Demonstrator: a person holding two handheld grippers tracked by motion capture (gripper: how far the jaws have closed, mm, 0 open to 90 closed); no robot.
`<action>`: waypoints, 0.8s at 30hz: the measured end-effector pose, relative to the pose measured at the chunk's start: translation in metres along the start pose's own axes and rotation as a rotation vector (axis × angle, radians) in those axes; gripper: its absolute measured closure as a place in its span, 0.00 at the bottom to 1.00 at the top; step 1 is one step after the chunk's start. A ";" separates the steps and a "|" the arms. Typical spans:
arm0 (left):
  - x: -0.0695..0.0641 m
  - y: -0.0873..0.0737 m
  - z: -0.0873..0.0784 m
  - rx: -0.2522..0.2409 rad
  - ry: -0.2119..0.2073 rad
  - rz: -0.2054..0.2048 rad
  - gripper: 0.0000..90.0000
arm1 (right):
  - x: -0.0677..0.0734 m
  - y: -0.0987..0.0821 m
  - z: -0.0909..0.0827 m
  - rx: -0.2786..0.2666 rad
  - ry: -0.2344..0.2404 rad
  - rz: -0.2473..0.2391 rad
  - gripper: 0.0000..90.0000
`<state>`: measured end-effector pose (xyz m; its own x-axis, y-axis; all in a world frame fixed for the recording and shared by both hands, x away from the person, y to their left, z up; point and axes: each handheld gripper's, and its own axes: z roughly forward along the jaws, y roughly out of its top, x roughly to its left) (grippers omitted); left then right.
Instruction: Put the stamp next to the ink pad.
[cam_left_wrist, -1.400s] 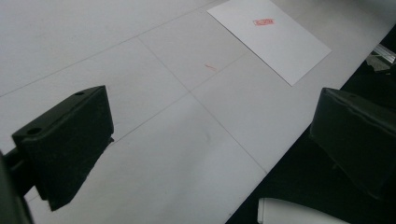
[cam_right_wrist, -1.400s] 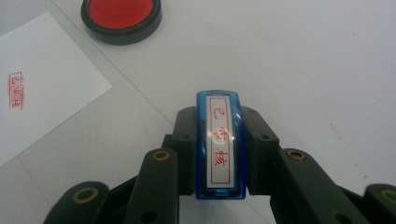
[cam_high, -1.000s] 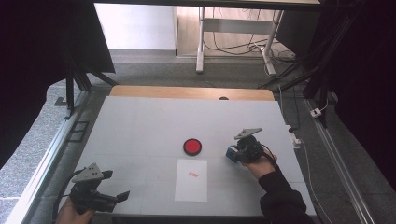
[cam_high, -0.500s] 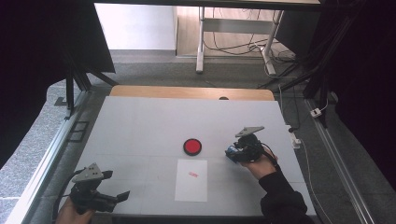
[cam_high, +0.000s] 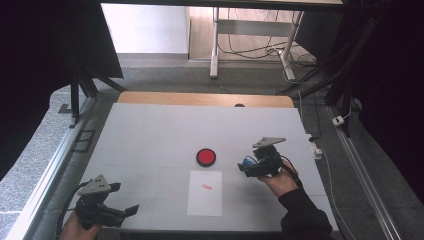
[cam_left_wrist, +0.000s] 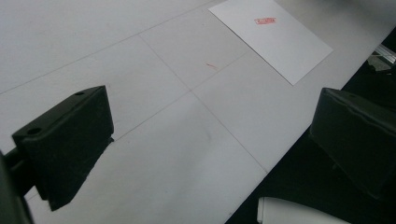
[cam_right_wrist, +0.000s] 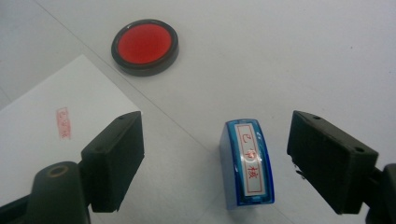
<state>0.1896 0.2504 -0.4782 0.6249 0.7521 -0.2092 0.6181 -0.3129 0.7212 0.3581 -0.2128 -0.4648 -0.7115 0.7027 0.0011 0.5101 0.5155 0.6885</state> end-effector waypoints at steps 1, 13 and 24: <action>0.000 0.000 0.000 0.000 0.000 0.000 0.00 | 0.001 0.000 -0.001 -0.001 0.003 0.004 0.18; -0.001 0.000 0.000 0.002 0.005 0.001 0.00 | 0.003 -0.007 -0.011 -0.020 0.022 0.042 0.04; -0.001 0.000 0.000 0.004 0.007 0.006 0.00 | 0.008 -0.016 -0.023 -0.040 0.038 0.044 0.02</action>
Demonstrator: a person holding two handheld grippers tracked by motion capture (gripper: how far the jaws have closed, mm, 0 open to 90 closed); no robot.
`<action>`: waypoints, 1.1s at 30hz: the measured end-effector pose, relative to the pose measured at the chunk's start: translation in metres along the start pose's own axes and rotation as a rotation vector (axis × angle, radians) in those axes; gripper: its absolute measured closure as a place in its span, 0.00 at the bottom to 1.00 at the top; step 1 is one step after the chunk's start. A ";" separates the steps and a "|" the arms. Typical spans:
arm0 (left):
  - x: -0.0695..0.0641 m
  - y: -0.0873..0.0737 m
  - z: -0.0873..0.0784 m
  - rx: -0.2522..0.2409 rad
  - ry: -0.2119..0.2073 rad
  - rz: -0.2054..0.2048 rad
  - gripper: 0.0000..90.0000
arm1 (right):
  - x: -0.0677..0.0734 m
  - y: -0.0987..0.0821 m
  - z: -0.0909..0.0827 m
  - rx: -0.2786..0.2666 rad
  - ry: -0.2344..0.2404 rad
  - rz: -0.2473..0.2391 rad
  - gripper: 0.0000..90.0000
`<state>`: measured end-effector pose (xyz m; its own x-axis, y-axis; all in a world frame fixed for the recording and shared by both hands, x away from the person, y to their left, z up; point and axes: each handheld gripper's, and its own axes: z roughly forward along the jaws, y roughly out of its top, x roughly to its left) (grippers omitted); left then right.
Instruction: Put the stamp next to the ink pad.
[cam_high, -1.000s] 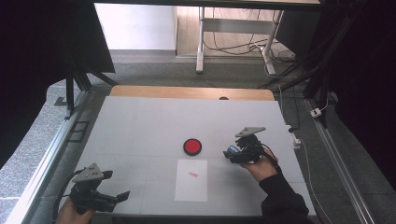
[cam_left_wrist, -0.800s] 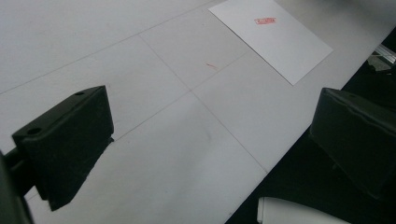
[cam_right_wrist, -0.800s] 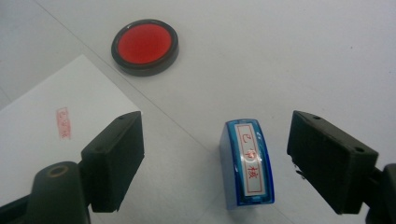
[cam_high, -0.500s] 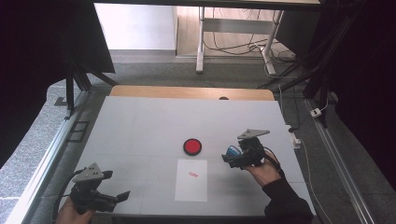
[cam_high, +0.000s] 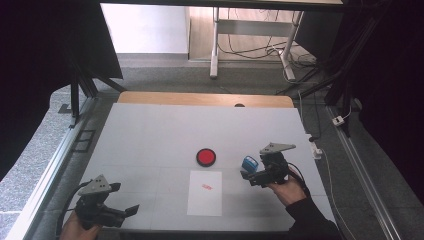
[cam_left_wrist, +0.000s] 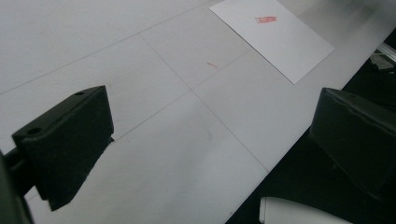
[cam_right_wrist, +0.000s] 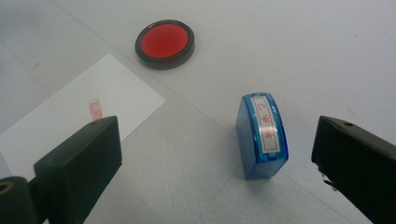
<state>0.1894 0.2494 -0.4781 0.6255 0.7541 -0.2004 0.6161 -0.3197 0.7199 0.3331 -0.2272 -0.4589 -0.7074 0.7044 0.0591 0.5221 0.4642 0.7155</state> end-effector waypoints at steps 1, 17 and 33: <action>0.000 0.000 0.000 0.001 0.000 0.001 0.00 | 0.001 -0.001 -0.002 0.001 0.002 -0.003 0.01; 0.000 0.000 0.000 -0.002 0.004 -0.006 0.00 | 0.011 -0.021 -0.029 -0.040 -0.036 0.008 0.00; 0.000 0.000 0.000 0.000 0.007 -0.008 0.00 | 0.016 -0.044 -0.055 -0.055 -0.093 0.038 0.00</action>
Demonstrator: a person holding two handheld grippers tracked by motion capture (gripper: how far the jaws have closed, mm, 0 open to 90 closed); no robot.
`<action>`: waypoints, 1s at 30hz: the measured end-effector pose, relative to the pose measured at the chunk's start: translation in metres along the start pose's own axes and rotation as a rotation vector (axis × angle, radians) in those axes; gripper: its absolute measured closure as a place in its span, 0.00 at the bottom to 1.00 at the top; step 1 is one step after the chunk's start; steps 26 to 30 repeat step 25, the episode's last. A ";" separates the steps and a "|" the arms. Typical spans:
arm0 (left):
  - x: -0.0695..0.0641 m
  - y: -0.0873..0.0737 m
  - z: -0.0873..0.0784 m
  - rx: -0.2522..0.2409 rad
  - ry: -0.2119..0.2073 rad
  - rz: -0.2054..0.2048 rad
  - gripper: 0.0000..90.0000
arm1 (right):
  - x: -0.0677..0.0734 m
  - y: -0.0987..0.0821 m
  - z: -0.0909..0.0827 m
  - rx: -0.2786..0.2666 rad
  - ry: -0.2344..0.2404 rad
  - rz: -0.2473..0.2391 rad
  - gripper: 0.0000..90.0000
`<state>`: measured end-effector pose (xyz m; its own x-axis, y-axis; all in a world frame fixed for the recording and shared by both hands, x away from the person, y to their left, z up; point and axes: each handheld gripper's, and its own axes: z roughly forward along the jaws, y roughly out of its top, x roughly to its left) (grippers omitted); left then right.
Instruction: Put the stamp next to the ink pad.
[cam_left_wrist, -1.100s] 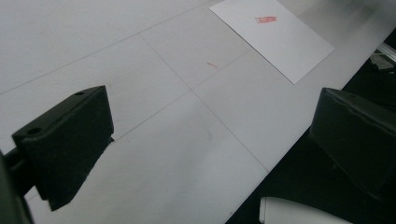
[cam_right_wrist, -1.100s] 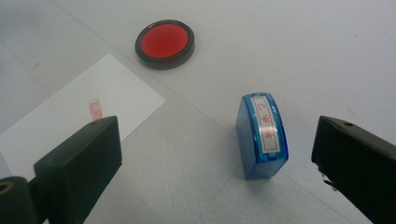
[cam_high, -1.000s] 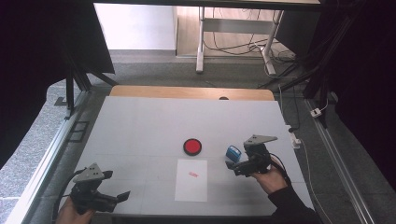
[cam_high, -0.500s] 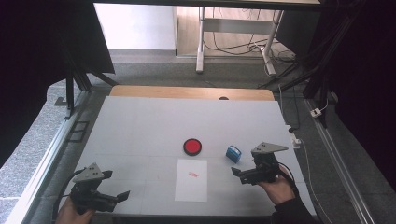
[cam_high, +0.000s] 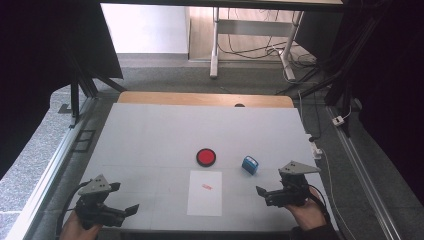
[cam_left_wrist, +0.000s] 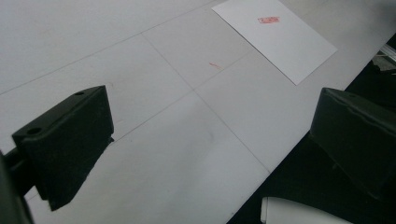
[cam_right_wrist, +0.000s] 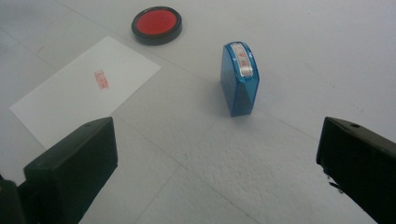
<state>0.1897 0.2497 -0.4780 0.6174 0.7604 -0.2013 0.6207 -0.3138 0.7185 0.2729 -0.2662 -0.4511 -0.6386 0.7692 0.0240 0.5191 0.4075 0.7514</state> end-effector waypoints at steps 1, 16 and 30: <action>0.000 0.000 0.000 0.001 0.000 0.000 0.00 | 0.000 -0.002 -0.002 0.002 -0.007 0.003 0.00; 0.000 -0.001 -0.001 0.009 0.016 -0.006 0.00 | -0.001 -0.024 -0.017 0.049 -0.031 0.063 0.00; 0.000 0.000 0.000 0.018 0.020 -0.009 0.00 | -0.003 -0.030 -0.021 0.069 -0.025 0.081 0.00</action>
